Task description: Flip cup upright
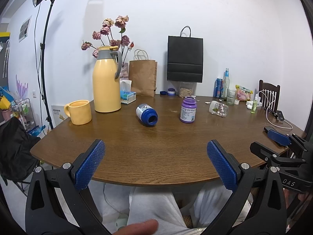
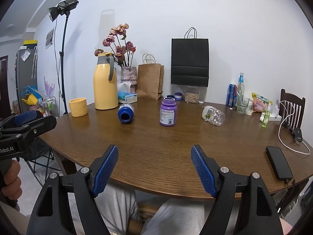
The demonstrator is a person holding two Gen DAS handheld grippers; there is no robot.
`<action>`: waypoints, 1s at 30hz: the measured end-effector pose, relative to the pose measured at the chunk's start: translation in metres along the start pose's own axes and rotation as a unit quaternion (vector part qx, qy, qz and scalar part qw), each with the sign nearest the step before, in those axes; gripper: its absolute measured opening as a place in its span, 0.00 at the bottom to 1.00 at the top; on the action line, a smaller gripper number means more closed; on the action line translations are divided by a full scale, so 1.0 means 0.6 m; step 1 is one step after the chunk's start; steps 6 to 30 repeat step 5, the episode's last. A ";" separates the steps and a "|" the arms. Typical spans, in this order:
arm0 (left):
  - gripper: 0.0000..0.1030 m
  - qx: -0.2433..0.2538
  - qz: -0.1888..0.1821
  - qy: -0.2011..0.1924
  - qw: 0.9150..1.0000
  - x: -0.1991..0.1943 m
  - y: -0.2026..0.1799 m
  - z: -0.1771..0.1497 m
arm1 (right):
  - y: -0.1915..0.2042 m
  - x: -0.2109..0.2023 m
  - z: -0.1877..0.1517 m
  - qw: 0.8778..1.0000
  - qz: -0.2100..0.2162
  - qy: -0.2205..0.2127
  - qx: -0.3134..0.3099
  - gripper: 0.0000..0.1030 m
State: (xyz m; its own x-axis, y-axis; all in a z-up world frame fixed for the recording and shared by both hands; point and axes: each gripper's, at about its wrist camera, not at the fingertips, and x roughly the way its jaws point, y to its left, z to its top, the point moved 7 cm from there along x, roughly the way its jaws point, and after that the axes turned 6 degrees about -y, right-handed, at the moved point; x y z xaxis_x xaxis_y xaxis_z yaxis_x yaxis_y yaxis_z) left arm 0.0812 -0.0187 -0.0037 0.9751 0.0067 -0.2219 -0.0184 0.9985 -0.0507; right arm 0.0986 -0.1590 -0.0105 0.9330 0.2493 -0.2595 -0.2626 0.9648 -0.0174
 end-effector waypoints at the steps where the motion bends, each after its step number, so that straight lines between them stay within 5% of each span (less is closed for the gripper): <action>1: 1.00 0.000 0.000 0.000 1.000 0.000 0.000 0.000 | 0.000 0.000 0.000 1.000 0.000 0.000 0.000 0.79; 30: 1.00 -0.001 -0.003 0.002 1.000 0.002 -0.001 -0.001 | -0.001 -0.002 0.000 1.000 0.000 -0.001 -0.001 0.79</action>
